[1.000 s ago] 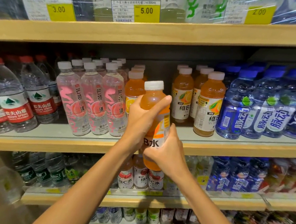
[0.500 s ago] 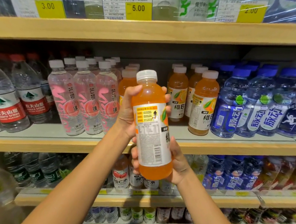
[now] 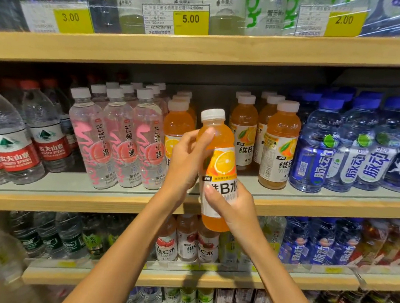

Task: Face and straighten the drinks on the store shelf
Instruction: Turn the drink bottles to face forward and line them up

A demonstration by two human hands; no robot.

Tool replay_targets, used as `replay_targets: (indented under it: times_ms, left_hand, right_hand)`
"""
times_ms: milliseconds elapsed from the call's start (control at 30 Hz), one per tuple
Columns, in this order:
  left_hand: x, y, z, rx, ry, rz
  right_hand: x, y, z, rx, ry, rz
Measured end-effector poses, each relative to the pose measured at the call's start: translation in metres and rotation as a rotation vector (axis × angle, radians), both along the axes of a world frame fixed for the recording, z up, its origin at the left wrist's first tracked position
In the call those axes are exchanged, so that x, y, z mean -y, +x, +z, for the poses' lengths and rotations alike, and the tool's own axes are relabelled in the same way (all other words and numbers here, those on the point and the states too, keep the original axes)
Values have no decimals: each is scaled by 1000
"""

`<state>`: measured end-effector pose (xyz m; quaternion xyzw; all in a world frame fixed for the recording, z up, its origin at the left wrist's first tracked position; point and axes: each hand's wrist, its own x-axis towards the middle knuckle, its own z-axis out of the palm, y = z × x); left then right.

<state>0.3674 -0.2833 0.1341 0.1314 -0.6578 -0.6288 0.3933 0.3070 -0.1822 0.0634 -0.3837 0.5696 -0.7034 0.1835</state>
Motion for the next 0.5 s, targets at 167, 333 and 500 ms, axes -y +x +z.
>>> replay_targets:
  times_ms: [167, 333, 500]
  left_hand:
    - [-11, -11, 5, -18, 83, 102]
    - [-6, -13, 4, -71, 220, 72]
    - [8, -2, 10, -86, 446, -372]
  right_hand:
    - [3, 8, -8, -274, 140, -277]
    - [3, 12, -12, -247, 100, -163]
    - [-11, -6, -4, 277, -32, 398]
